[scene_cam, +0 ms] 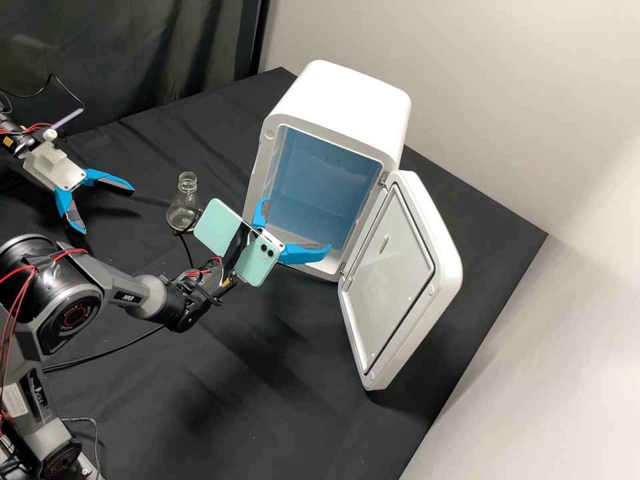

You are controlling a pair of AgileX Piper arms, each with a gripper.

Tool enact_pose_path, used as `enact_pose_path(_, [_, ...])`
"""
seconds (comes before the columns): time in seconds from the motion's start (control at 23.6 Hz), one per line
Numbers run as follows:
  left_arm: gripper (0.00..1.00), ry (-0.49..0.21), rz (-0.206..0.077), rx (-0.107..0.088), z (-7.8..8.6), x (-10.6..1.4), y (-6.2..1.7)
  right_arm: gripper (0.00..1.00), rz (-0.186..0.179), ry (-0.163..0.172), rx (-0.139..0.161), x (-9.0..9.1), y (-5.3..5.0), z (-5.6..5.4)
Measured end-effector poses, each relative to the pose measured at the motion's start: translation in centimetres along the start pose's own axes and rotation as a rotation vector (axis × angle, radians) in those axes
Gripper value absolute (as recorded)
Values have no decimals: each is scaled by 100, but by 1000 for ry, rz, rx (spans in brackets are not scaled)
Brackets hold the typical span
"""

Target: Place the flask in the incubator

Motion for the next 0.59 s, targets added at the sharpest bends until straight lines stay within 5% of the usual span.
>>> enact_pose_path(0.08, [100, 28, -1, -28, -42, 21, -8, 100, 0, 0, 0, 0, 0, 0])
enact_pose_path(0.38, [100, 189, 67, -53, -305, 181, 107, 100, 0, 0, 0, 0, 0, 0])
enact_pose_path(0.59, [100, 226, 88, -33, -387, 267, 168, 100, 0, 0, 0, 0, 0, 0])
